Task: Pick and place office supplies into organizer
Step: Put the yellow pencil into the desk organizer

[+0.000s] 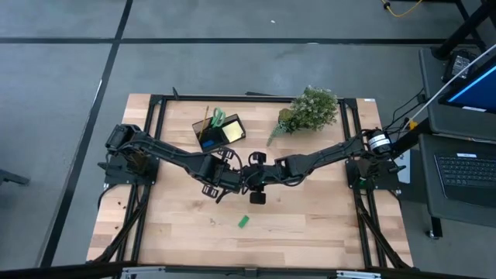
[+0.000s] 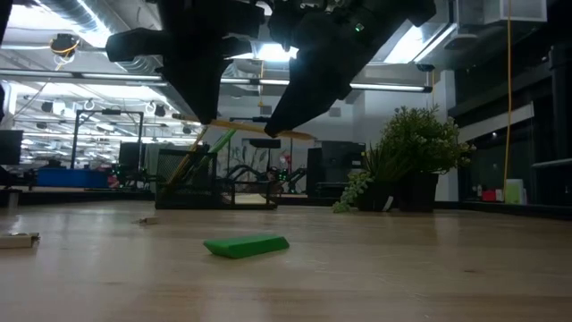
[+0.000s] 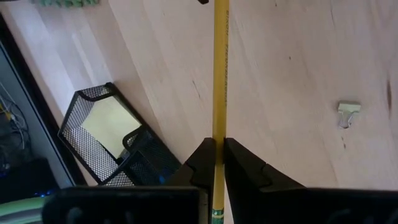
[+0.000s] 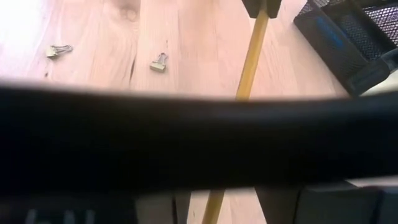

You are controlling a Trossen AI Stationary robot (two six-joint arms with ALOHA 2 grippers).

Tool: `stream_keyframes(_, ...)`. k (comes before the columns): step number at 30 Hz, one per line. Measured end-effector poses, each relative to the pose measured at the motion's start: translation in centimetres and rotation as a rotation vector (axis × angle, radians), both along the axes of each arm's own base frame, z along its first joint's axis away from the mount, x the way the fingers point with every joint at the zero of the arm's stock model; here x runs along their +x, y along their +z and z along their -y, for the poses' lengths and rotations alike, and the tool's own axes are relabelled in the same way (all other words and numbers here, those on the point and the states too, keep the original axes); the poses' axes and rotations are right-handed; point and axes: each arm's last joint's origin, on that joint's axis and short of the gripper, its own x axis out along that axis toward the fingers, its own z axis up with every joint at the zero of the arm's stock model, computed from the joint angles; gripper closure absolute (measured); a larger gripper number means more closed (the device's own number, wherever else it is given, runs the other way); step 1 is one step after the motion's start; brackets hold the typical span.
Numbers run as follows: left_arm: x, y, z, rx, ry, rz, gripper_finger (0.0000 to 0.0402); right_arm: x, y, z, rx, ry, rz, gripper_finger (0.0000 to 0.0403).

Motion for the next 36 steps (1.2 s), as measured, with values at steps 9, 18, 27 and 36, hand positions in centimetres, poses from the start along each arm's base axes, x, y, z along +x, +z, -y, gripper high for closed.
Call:
stream_keyframes(9, -0.01, 0.0, 0.03, -0.011, 0.006, 0.002, 0.0382, -0.2, -0.01, 0.21, -0.019, -0.017, -0.024, 0.0378)
stream_keyframes(18, -0.03, 0.13, 0.03, -0.001, -0.005, 0.006, 0.0382, -0.25, -0.07, 0.15, -0.002, -0.006, -0.032, 0.0351)
stream_keyframes(27, -0.05, 0.14, 0.03, 0.003, -0.002, 0.006, 0.0386, -0.26, -0.12, 0.17, -0.009, -0.005, -0.034, 0.0384)
stream_keyframes(36, -0.07, 0.22, -0.07, 0.04, -0.006, 0.011, 0.0393, -0.17, -0.16, 0.0, 0.027, 0.023, -0.028, 0.029)
